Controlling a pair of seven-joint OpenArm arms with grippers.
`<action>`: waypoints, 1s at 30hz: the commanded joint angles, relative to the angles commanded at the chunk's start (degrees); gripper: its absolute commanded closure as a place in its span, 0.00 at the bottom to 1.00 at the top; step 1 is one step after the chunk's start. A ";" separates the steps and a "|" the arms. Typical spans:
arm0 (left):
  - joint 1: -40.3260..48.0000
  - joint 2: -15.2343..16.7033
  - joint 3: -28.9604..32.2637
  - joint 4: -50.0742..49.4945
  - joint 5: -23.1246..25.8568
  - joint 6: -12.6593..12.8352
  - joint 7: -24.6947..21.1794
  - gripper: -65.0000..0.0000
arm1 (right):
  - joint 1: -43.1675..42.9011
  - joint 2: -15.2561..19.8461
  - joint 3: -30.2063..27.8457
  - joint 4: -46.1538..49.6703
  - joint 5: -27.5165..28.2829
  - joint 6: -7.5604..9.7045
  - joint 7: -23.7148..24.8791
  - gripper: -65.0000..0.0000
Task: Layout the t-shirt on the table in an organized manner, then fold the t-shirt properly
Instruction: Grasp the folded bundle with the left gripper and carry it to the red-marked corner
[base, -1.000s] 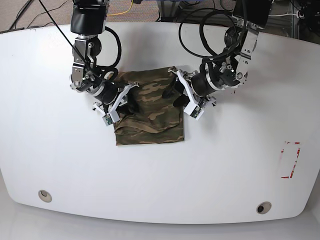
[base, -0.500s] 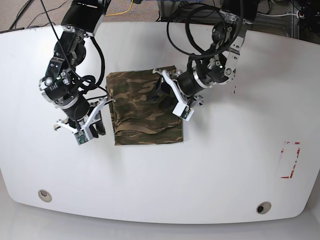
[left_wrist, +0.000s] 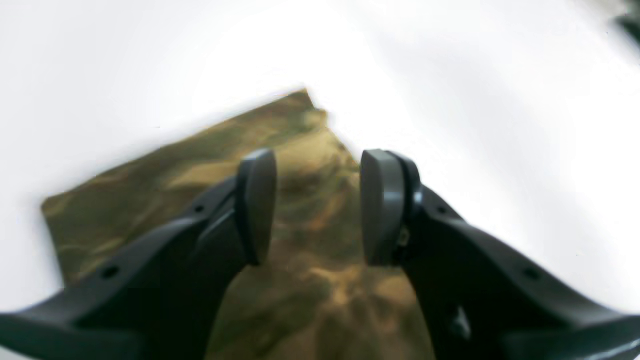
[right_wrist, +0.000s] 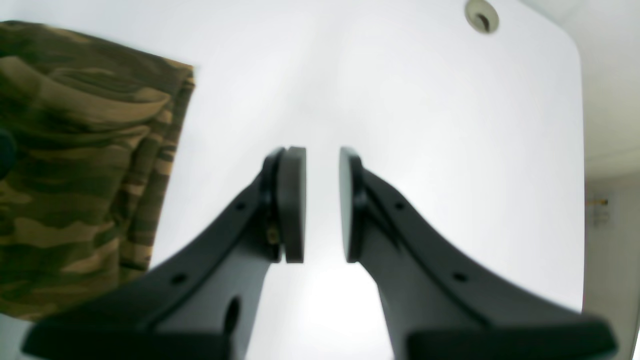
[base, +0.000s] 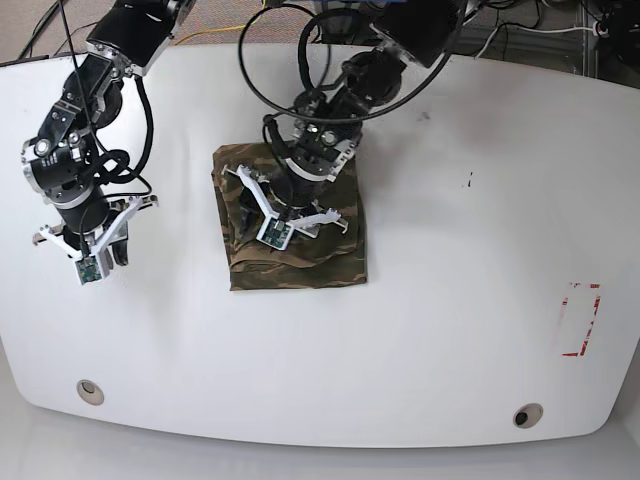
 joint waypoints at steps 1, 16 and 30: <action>-1.32 0.00 1.67 -1.41 -0.26 2.29 0.00 0.61 | 0.00 0.00 0.53 0.00 0.00 0.00 0.00 0.82; -10.81 0.00 11.87 -32.88 -10.73 9.93 -14.51 0.61 | -0.44 -0.44 1.14 -0.35 0.00 0.00 0.00 0.82; -0.97 -22.49 6.51 -18.99 -11.43 -4.66 -14.51 0.61 | 0.79 -0.62 0.88 -1.58 0.09 0.00 0.00 0.82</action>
